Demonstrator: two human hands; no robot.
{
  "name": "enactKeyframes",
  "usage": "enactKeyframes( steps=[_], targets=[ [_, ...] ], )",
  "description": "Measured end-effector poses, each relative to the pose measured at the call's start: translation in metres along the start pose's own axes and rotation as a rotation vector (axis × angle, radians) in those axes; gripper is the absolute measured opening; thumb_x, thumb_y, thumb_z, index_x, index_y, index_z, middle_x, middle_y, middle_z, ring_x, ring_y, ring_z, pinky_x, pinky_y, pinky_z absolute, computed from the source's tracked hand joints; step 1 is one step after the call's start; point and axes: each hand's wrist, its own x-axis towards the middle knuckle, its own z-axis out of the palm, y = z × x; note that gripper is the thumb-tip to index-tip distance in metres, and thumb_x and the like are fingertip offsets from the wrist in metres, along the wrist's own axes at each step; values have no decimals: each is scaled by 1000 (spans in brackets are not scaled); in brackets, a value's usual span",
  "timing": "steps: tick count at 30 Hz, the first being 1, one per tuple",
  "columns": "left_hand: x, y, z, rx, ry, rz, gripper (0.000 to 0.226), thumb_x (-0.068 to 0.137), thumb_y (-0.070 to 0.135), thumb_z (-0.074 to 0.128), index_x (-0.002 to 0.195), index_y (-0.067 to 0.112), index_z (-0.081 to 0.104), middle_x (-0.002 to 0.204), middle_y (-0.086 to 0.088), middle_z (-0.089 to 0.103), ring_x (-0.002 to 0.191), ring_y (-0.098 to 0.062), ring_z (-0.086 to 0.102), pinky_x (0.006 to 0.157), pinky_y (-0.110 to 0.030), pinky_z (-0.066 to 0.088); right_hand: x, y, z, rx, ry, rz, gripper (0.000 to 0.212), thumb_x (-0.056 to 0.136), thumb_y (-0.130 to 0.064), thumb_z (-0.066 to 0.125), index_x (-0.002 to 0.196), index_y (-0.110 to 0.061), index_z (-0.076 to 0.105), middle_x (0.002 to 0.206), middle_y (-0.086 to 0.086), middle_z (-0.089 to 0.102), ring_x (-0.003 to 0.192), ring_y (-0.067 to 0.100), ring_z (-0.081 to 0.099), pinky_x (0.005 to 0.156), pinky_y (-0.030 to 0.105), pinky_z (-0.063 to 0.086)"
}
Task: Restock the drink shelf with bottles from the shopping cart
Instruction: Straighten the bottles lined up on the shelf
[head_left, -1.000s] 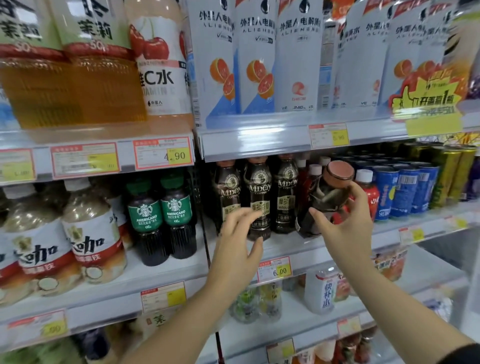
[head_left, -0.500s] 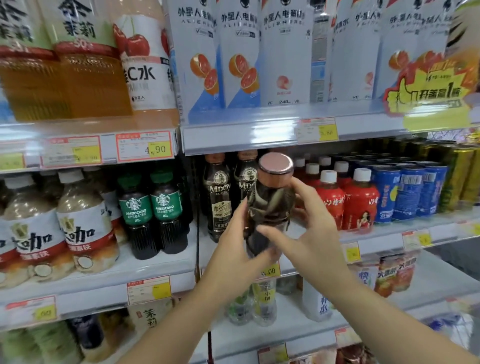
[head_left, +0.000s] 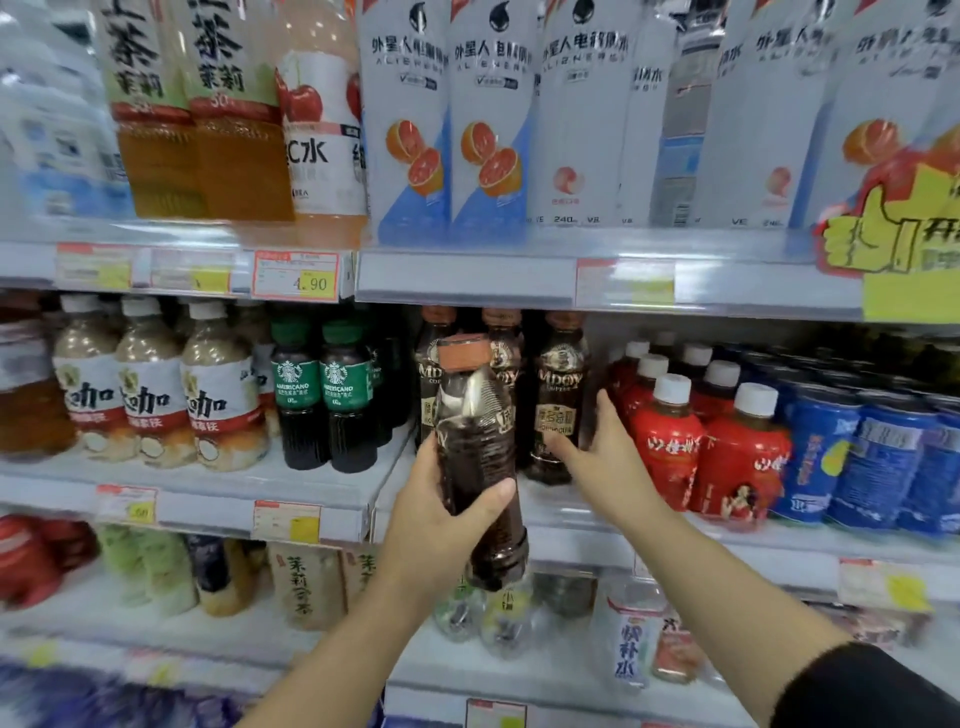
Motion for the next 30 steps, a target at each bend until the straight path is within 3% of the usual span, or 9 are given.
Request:
enactKeyframes(
  steps=[4,8,11,15,20,30],
  targets=[
    [-4,-1,4,19,88,-10,38,80,12,71,110,29,56,99,15,69,95,-3,65,79,-21,50,11,6,9,-93,103,-54,57,87,-15,62,138,-8,37,130,11,56,117,27,54,90,27,40],
    [-3,-1,3,63,125,-24,39,80,14,72,106,37,56,98,19,69,95,-1,64,84,-27,49,14,9,11,-95,185,-55,52,85,-15,65,133,-11,44,113,13,66,98,30,63,80,31,48],
    [-1,0,4,70,122,-29,41,80,16,72,109,39,54,100,19,68,96,1,63,83,-25,49,13,7,10,-94,185,-55,53,85,-16,66,133,-10,44,114,13,66,103,29,62,82,32,48],
    [6,3,7,16,57,-66,43,83,12,69,114,33,48,105,15,65,92,9,61,71,-9,48,14,8,10,-82,187,-59,54,84,-15,66,133,-10,44,114,12,66,105,28,62,84,32,48],
    [22,6,11,22,-115,-130,43,82,17,70,114,35,46,113,13,63,104,0,60,91,-27,47,13,8,13,-75,189,-92,53,84,-14,66,133,-9,44,116,10,65,107,26,61,81,23,43],
    [26,1,17,22,-213,-144,48,83,17,69,120,33,43,115,14,61,102,6,59,84,-20,48,20,15,13,-63,148,-105,57,82,-16,69,133,-7,45,123,9,62,114,23,58,87,21,41]
  ],
)
